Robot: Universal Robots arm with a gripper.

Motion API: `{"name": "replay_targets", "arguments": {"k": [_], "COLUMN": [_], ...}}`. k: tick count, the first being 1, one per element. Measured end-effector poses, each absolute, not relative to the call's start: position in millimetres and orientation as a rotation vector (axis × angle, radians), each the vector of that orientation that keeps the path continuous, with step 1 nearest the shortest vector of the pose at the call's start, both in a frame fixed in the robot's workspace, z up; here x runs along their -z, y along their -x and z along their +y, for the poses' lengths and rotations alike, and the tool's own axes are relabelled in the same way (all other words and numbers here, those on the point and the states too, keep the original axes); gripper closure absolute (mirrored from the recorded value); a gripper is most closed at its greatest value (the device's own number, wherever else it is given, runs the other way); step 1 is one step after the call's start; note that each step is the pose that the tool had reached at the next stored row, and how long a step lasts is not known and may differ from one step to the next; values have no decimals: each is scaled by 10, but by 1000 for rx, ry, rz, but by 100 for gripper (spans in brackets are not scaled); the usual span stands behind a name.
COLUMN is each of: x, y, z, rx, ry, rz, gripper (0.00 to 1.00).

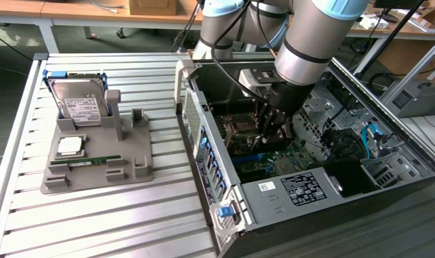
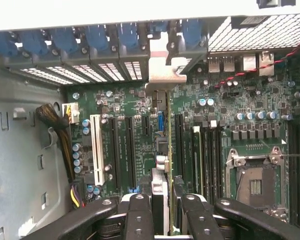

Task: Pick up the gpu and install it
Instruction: 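Insert the gpu into the slot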

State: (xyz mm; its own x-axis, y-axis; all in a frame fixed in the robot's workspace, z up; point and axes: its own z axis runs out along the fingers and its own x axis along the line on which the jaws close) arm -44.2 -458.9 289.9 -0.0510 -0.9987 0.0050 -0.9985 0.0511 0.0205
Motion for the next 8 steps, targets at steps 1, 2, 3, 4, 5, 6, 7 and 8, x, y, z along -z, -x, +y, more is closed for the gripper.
{"name": "replay_targets", "arguments": {"k": [1,2,3,4,5,6,7,8], "x": [-2893,-2889,-2884,-2875,-2865,-2858,-2845,-2836], "y": [467,479,489,504,519,533,551,559], "z": [-4589,-4589,-4589,-4589,-4588,-4588,-4586,-4585], "rx": [18,18,18,18,18,18,18,18], "ry": [-2152,-2153,-2153,-2153,-2153,-2153,-2153,-2153], "rz": [-2264,-2264,-2264,-2263,-2263,-2263,-2263,-2263], "gripper": [73,73,73,73,73,73,73,73]}}
